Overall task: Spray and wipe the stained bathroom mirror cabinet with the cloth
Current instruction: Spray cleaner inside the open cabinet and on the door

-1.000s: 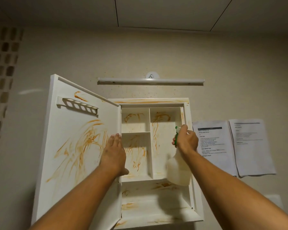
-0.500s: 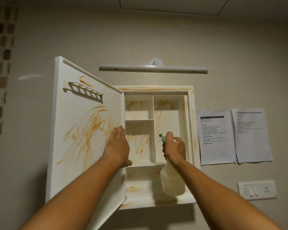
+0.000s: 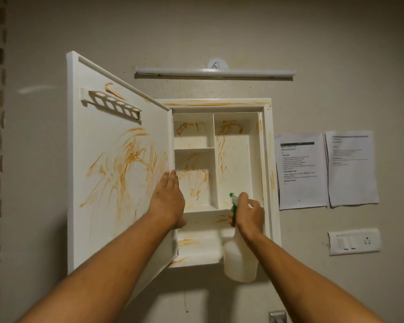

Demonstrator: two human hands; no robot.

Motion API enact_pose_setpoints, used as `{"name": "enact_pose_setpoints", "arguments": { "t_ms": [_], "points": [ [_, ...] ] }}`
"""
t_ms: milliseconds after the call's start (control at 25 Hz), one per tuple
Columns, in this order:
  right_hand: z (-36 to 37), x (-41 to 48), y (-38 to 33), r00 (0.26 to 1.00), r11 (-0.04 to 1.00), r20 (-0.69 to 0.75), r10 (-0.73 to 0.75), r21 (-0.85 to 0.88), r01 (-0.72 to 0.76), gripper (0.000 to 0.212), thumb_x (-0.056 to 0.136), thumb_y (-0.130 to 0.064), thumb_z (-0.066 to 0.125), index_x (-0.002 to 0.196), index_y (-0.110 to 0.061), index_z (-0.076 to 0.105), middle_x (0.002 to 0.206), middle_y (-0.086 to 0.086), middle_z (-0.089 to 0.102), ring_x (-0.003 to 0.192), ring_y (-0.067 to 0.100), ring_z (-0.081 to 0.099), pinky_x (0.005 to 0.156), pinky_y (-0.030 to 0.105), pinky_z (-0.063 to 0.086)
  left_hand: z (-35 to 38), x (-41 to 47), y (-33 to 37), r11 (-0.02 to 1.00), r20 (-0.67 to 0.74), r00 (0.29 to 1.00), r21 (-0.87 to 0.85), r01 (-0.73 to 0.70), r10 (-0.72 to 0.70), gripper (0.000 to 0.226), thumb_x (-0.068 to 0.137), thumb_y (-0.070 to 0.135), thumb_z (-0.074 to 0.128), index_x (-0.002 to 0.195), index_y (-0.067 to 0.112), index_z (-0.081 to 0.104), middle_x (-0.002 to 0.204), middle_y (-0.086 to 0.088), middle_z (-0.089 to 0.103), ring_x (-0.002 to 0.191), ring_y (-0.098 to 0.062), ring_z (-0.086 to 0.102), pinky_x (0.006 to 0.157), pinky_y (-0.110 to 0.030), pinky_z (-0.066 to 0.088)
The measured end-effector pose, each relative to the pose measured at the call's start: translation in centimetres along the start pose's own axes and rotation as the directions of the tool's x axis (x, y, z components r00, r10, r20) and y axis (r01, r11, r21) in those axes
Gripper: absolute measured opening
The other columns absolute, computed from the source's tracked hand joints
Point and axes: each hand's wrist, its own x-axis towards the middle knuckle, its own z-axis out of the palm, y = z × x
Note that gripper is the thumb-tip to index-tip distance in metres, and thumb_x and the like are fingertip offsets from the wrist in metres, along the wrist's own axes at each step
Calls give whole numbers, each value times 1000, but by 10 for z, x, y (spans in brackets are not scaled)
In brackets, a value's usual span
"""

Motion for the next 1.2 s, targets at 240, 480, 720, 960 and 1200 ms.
{"name": "enact_pose_setpoints", "arguments": {
  "t_ms": [240, 480, 720, 960, 1200],
  "points": [
    [-64, 20, 15, 978, 996, -209, 14, -82, -32, 52, 96, -47, 39, 89, -9, 74, 75, 10, 74, 77, 30, 73, 80, 53, 62, 11, -10, 20, 999, 13, 1000, -39, -4, 4, 106, 92, 77, 40, 159, -3, 24, 168, -29, 1, 156, -44, -7, 127, -56, -3],
    [-52, -5, 31, 985, 993, -163, 61, -90, -76, 46, 96, -49, 40, 89, -15, 70, 75, 11, 73, 69, 29, 71, 66, 45, 60, 23, -19, 22, 998, 21, 1000, -58, -5, 6, 107, 91, 77, 44, 160, -2, 23, 169, -28, 3, 157, -44, -5, 127, -56, -1],
    [2, -56, 61, 990, 995, 102, 97, 26, -100, 34, 100, -38, 46, 91, -15, 70, 68, 8, 73, 65, 23, 71, 73, 56, 61, 31, -28, 21, 999, 36, 999, -23, -28, 29, 97, 96, 67, 44, 160, -2, 22, 169, -27, 3, 157, -43, -4, 127, -56, -4],
    [-1, -78, 86, 983, 978, 89, 160, -152, -145, 55, 82, -59, 42, 91, -14, 72, 87, 7, 75, 81, 29, 72, 65, 37, 53, 34, -37, 27, 999, 53, 997, -12, -50, 51, 92, 97, 64, 44, 160, 0, 24, 169, -27, 4, 157, -43, -6, 126, -57, -5],
    [-75, -45, 79, 978, 982, -162, 129, -118, -149, 45, 97, -45, 42, 83, -15, 73, 74, 6, 75, 77, 27, 73, 78, 52, 62, 38, -41, 41, 996, 64, 994, -44, -83, 85, 91, 97, 64, 44, 159, 0, 26, 168, -27, 5, 157, -43, -5, 126, -57, -6]
  ]
}}
